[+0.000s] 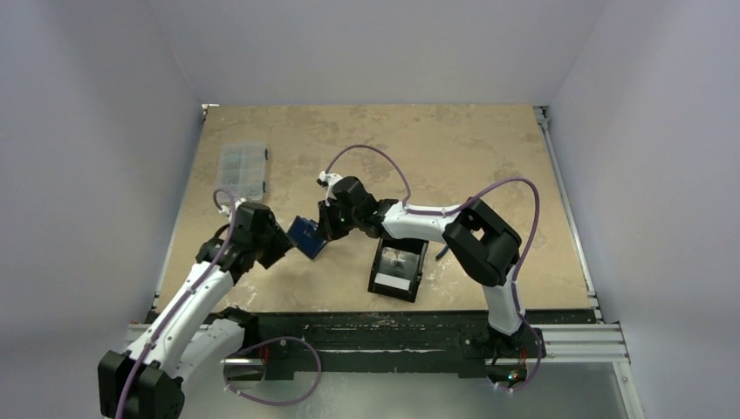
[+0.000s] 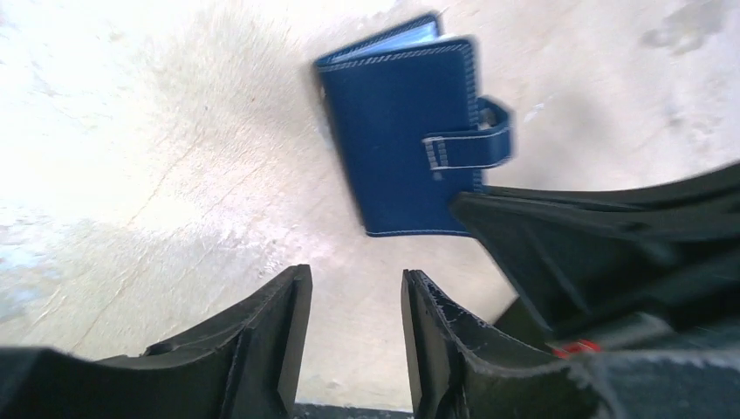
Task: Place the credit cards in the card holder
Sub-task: Open the card holder at the center of the board.
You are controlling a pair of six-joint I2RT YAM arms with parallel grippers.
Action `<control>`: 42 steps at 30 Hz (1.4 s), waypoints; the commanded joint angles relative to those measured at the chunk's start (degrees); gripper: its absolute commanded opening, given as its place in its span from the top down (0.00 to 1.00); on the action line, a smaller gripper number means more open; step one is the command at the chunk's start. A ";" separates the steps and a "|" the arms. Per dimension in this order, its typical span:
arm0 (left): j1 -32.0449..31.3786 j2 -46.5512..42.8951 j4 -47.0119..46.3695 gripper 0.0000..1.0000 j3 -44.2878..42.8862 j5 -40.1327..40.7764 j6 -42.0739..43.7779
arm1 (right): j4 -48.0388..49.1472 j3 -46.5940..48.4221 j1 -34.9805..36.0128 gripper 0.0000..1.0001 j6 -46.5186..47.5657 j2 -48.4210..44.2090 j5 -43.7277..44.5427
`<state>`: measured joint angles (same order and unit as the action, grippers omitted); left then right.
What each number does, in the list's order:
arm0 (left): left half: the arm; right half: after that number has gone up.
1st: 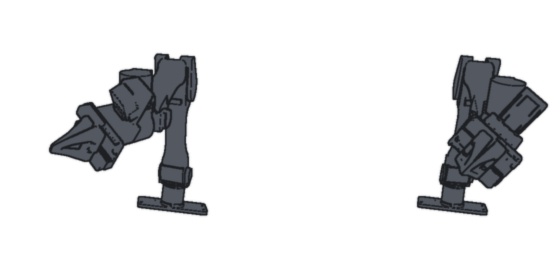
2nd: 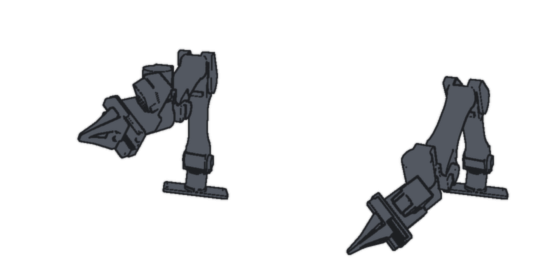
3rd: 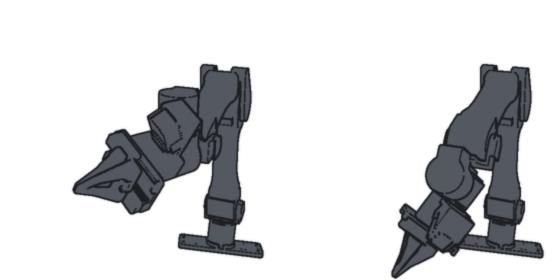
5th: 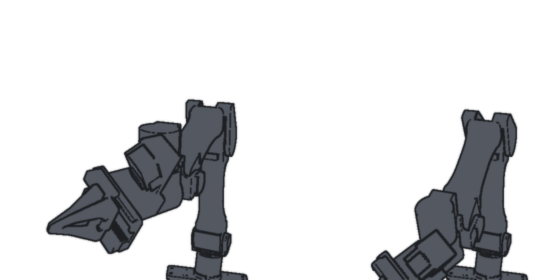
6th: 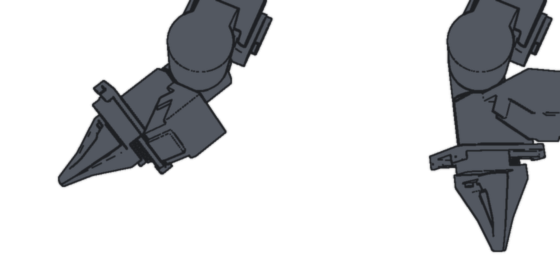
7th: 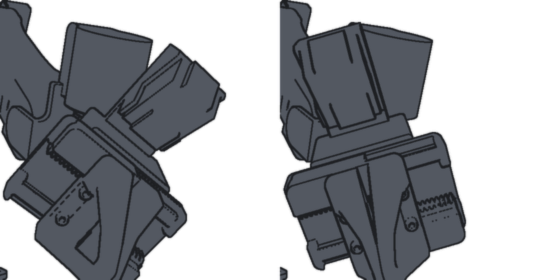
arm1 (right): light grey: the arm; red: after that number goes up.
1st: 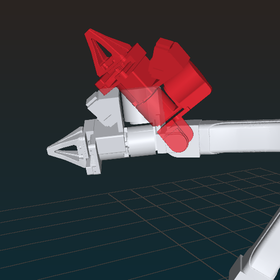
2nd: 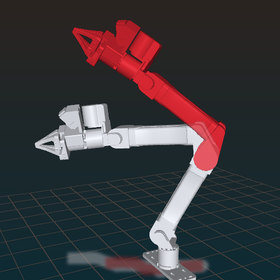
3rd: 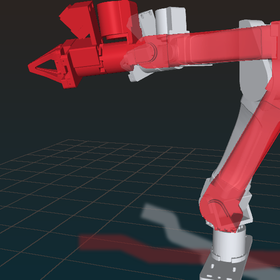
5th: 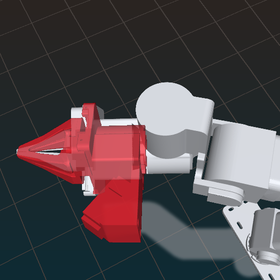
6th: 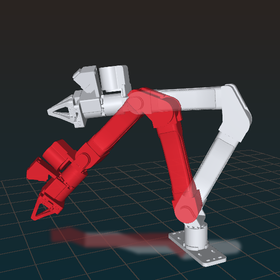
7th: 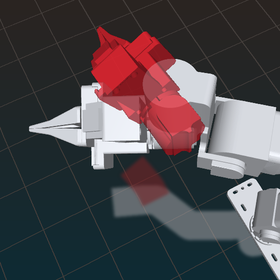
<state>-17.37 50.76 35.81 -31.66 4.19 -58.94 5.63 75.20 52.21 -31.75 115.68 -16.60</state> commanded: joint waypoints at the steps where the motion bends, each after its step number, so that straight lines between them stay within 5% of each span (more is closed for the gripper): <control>1: -0.04 -4.69 15.60 0.54 -12.08 6.69 3.72 | -5.45 1.92 4.36 1.00 13.16 -5.73 15.50; 9: -0.04 -2.89 20.01 0.49 -28.95 15.43 7.29 | -11.35 4.18 14.44 1.00 17.90 -4.72 29.91; 12: -0.04 1.00 17.26 0.52 -29.26 14.60 8.26 | -11.39 4.47 17.09 0.85 17.84 -4.42 32.09; 19: 0.75 6.26 12.25 0.61 -27.66 13.76 8.69 | 0.80 -0.58 17.51 0.68 13.07 -6.78 17.34; 22: 0.97 5.64 11.33 0.61 -25.88 12.96 7.92 | 5.29 -1.76 16.96 0.72 9.98 -6.79 14.34; 27: 1.11 3.73 13.21 0.61 -25.36 13.55 8.03 | 7.41 -0.94 16.79 1.00 6.10 -4.25 11.00; 34: 1.11 3.48 15.70 0.60 -23.53 13.31 9.10 | 10.76 -4.26 14.98 1.00 2.55 -5.47 10.00; 42: 1.11 3.53 12.77 0.61 -20.71 9.66 7.42 | 4.55 -6.34 10.98 1.00 11.56 -12.53 17.91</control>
<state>-16.58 54.87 50.87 -52.56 15.62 -51.42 11.11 69.45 65.32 -25.28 110.28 -3.22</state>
